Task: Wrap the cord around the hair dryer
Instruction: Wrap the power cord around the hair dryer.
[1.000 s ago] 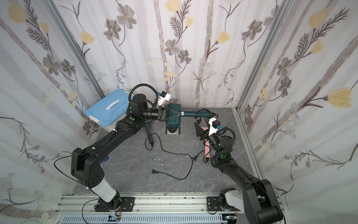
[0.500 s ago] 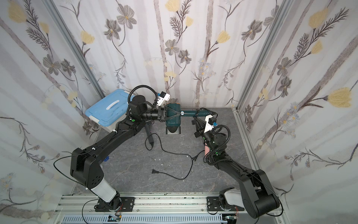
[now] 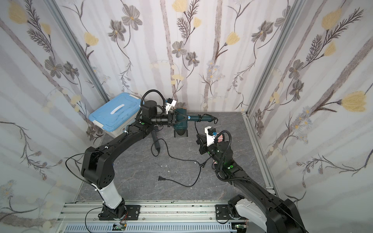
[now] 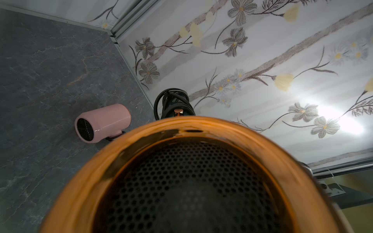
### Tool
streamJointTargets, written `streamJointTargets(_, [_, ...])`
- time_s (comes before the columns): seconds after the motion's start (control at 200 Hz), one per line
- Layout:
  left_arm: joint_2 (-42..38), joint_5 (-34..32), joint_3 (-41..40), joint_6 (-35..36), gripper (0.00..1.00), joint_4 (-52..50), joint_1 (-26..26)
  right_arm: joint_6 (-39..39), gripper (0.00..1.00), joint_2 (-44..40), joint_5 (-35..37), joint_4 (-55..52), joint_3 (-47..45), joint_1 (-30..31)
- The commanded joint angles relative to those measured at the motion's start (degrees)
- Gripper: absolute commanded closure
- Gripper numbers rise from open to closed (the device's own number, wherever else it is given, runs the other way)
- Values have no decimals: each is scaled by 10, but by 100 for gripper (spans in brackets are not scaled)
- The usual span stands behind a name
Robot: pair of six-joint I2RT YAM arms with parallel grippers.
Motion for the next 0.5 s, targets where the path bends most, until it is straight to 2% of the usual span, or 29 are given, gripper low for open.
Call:
streamJointTargets(0.0, [-17,-60,25,195,100,-152,0,-40,100,-23,-7,-165,36,2])
streamJointTargets(0.155, [-20,-114,33,302,100,-276,-15,-96,100,-13,-17,-320,140,5])
streamJointTargets(0.27, [-18,-138,37,356,100,-337,-33,-140,100,5,20,-409,212,8])
streamJointTargets(0.495, [-14,-118,61,411,100,-411,-81,-210,100,59,69,-444,286,7])
